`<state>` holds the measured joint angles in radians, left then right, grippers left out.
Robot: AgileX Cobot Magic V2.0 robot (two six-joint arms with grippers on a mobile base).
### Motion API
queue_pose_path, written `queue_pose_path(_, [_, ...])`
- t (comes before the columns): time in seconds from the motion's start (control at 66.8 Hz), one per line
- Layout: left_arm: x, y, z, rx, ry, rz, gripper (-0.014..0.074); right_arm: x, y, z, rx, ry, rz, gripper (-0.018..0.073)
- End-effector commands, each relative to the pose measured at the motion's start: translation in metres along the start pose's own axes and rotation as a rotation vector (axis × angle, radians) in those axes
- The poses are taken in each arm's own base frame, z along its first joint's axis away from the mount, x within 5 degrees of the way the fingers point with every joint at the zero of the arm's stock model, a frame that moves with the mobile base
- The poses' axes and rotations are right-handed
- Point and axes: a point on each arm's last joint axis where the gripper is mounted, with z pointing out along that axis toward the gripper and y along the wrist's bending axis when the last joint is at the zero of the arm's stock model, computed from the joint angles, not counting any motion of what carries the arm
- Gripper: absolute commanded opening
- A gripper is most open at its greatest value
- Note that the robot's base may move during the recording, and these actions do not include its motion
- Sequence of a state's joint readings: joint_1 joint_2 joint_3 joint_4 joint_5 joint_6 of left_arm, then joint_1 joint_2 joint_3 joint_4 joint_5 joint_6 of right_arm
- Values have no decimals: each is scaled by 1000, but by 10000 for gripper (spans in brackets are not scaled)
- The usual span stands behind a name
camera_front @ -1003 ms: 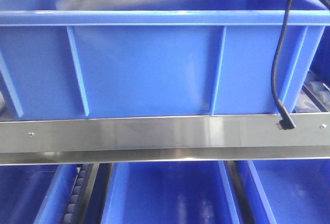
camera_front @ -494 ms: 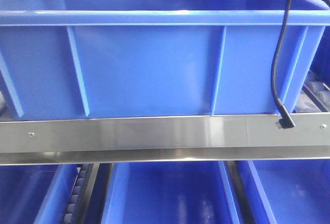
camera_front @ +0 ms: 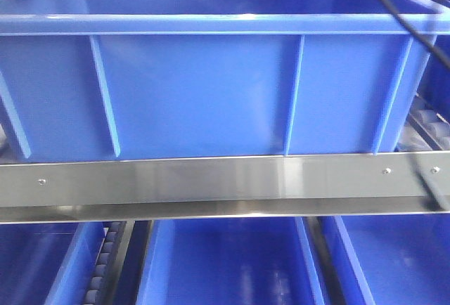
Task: Grab silver tray and place in blue box
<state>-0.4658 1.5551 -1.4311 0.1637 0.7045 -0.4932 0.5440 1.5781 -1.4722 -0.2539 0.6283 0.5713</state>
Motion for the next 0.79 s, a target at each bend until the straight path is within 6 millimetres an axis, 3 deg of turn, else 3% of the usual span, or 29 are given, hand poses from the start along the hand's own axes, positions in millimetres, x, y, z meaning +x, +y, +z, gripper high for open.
queue_pose_path(0.0, [-9,-1,-38,93,-191,-8,-5,-14,5,-38,-114,-210,-35,51])
queue_pose_path(0.12, [11,6,-51,147,-275,-2,-4,7,-1,-57,-199,-320,-51,51])
queue_pose_path(0.299, [64,12,-77,305,-507,112,-4,47,-8,-97,-388,-609,-236,51])
queue_pose_path(0.434, [106,17,-104,451,-669,179,-5,86,-17,-118,-458,-676,-361,51])
queue_pose_path(0.614, [163,41,-134,497,-759,278,-6,131,-37,-145,-476,-706,-365,51])
queue_pose_path(0.779, [197,62,-159,522,-880,277,-6,163,-55,-168,-476,-760,-363,50])
